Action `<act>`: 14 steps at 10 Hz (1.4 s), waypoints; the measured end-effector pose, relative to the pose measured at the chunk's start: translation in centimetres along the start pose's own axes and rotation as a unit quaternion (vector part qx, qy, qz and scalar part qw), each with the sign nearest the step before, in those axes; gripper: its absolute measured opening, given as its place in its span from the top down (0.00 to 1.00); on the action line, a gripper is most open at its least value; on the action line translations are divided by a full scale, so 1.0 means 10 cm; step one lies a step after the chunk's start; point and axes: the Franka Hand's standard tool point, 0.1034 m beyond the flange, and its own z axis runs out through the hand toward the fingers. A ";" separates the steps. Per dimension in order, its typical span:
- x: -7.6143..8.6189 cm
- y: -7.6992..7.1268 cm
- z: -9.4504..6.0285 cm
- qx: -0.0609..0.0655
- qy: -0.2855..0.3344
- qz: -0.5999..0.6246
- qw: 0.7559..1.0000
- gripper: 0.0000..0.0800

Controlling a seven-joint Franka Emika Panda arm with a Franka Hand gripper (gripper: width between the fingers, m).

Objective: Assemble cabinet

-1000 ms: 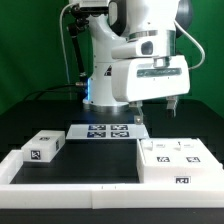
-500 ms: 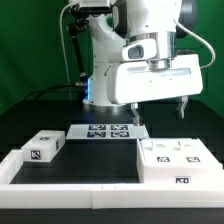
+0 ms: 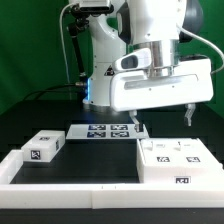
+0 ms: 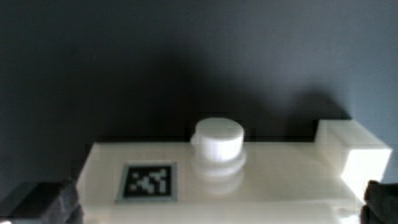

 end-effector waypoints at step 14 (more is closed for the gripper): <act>-0.07 0.05 0.52 0.008 -0.018 0.000 1.000 0.00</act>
Offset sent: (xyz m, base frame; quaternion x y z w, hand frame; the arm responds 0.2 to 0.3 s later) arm 0.0104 -0.0022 -0.0241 0.0035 0.0087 0.0349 0.9993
